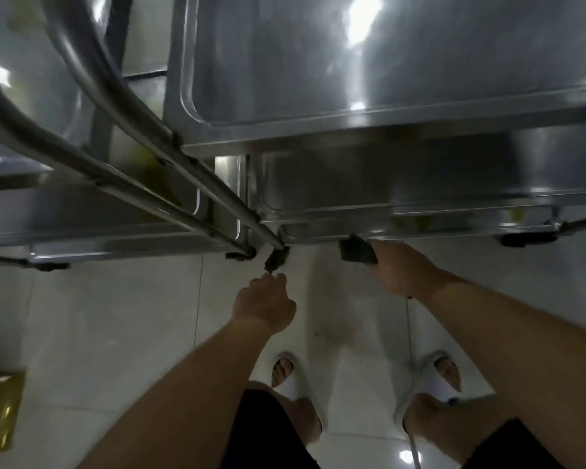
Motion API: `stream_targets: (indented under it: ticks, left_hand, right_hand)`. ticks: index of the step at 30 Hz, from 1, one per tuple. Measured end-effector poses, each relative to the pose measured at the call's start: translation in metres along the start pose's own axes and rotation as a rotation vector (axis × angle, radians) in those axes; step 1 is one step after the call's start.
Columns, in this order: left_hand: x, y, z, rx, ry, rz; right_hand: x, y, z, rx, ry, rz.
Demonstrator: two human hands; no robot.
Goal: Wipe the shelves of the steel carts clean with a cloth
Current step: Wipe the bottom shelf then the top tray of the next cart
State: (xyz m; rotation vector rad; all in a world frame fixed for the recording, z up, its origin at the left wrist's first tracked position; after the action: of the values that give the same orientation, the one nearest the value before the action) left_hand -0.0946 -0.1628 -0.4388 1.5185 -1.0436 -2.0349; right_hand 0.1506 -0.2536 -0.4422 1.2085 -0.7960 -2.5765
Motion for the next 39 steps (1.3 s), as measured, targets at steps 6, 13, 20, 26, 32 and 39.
stream_targets:
  ticks: [6,13,20,26,32,39]
  left_hand:
    - [0.049,-0.109,-0.020,0.027,-0.110,-0.132]
    - [0.083,-0.218,-0.049,0.116,-0.128,-0.214]
    - [0.105,-0.287,-0.045,0.185,-0.081,-0.212]
    - [0.113,-0.313,-0.004,0.129,0.116,-0.111]
    - [0.104,-0.337,0.034,0.158,0.383,-0.121]
    - [0.091,-0.326,0.019,0.387,1.124,-0.439]
  right_hand:
    - [0.039,-0.096,-0.061,-0.079,0.125,-0.074]
    - [0.078,-0.184,-0.100,-0.202,0.146,-0.209]
    - [0.100,-0.268,-0.124,-0.319,0.114,-0.419]
    - [0.105,-0.310,-0.111,-0.300,0.045,-0.566]
    - [0.132,-0.314,-0.074,-0.430,0.244,-0.866]
    - [0.224,-0.336,-0.061,-0.530,0.357,-0.153]
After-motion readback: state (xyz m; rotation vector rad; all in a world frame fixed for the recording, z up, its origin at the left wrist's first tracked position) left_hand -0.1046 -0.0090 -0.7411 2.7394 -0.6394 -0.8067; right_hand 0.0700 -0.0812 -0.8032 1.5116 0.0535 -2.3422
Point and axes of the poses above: each hand's wrist, its own y-axis away from the middle knuckle, its own x-axis out of the palm, z = x × y, the point moved 2 cm from there along -y, towards the middle knuckle, and after that the axes turned 13 degrees about -x, right-handed, at the moved point
